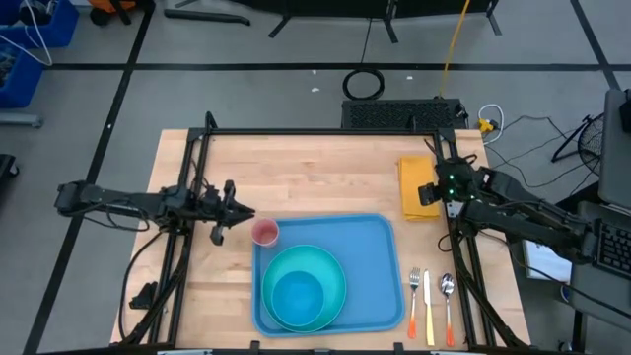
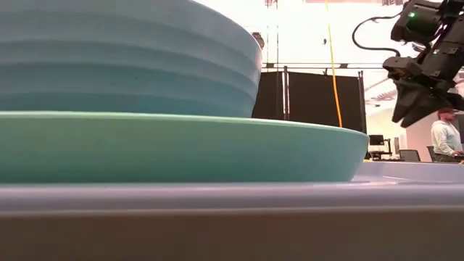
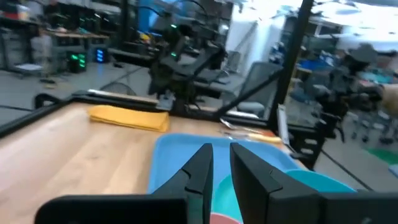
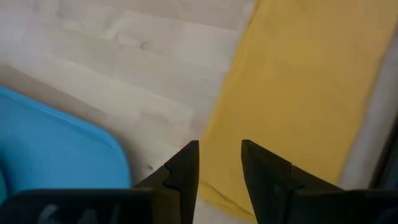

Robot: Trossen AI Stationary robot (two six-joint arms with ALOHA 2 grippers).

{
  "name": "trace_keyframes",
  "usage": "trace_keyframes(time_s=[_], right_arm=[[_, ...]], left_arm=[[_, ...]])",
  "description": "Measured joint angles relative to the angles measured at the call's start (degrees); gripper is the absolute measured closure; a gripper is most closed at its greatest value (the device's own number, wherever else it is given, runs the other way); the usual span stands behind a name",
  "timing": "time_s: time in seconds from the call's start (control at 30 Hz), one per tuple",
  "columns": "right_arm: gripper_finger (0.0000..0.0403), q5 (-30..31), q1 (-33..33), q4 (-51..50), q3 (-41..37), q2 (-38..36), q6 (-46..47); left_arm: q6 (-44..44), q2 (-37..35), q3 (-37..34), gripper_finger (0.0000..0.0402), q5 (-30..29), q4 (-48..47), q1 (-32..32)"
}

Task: Set up tray
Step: Put the yellow napkin on the serving tray to the right of the green plate

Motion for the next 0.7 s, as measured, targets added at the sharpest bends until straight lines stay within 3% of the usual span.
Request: trace_keyframes(time_s=[0.3,0.57,0.7], right_arm=[[0.0304,-2.4,0.0,-4.7,0.0,0.0,2.8],[0.0326,-2.9,0.0,-2.4,-0.1,3.6,5.2],[0.0367,-0.8,0.4,1.6,-0.1,8.5,1.8]], left_arm=[[-3.0,-13.3,-2.1,0.0344,-6.6,-13.0,0.0],[0.4,-14.3,-2.1,0.0344,-3.8,-14.2,0.0],[1.2,-14.0,-2.1,0.0344,-4.7,-16.2,0.0]])
